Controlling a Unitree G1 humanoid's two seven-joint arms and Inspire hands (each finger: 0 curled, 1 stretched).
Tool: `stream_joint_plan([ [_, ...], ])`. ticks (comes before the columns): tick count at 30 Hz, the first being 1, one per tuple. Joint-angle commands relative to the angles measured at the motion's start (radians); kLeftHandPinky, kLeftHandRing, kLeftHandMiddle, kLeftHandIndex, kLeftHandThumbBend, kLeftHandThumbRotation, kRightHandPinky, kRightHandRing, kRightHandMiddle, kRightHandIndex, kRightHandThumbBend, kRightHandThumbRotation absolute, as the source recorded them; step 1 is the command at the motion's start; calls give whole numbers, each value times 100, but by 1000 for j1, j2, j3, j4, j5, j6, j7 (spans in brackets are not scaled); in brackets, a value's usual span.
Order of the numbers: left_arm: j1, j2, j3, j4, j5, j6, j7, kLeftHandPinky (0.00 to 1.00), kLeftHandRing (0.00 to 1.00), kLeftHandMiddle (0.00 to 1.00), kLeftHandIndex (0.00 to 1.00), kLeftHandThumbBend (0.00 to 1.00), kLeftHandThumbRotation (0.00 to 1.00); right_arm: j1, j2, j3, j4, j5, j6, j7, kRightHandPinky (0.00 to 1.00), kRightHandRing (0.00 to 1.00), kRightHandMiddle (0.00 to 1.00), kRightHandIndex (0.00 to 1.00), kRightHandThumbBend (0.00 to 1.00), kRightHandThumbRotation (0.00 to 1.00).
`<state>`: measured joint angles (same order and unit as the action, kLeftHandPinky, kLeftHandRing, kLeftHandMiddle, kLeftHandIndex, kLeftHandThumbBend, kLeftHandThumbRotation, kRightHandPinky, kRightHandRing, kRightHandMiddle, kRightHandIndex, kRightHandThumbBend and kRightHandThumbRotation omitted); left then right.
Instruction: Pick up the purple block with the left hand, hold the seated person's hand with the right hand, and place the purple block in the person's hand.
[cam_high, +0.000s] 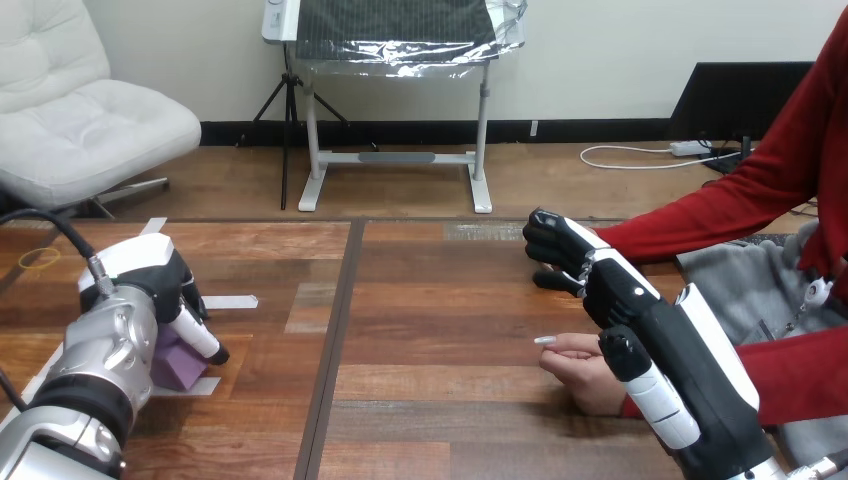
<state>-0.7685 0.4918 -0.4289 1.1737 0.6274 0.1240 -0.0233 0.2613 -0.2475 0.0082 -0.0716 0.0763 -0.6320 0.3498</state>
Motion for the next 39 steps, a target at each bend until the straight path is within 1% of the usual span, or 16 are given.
stream_joint_plan([
  [1, -51, -11, 9, -51, -3, 6, 25, 28, 37, 44, 43, 80, 0, -78, -11, -14, -27, 7, -23, -3, 84, 90, 91, 91, 76, 100],
  [8, -53, -9, 11, -61, -3, 10, 18, 29, 38, 45, 43, 81, 0, -81, -11, -14, -21, 13, -21, 2, 84, 90, 91, 91, 76, 100],
  [20, -45, -2, 22, -93, -8, 11, 18, 31, 40, 47, 43, 83, 0, -89, -12, -17, -12, 7, -20, 2, 84, 90, 91, 91, 75, 100],
  [29, -33, 5, 33, -135, -18, 8, 16, 33, 42, 48, 43, 85, 0, -102, -17, -25, 8, -5, -31, -1, 85, 92, 91, 91, 76, 100],
  [35, -25, 11, 37, -172, -27, 11, -1, 34, 43, 49, 43, 85, 0, -115, -17, -31, 23, -11, -45, -2, 85, 92, 91, 91, 75, 100],
  [39, -14, 15, 37, -218, -30, 22, -12, 34, 43, 49, 43, 85, 0, -124, -18, -34, 32, -9, -42, -2, 85, 92, 91, 90, 74, 100],
])
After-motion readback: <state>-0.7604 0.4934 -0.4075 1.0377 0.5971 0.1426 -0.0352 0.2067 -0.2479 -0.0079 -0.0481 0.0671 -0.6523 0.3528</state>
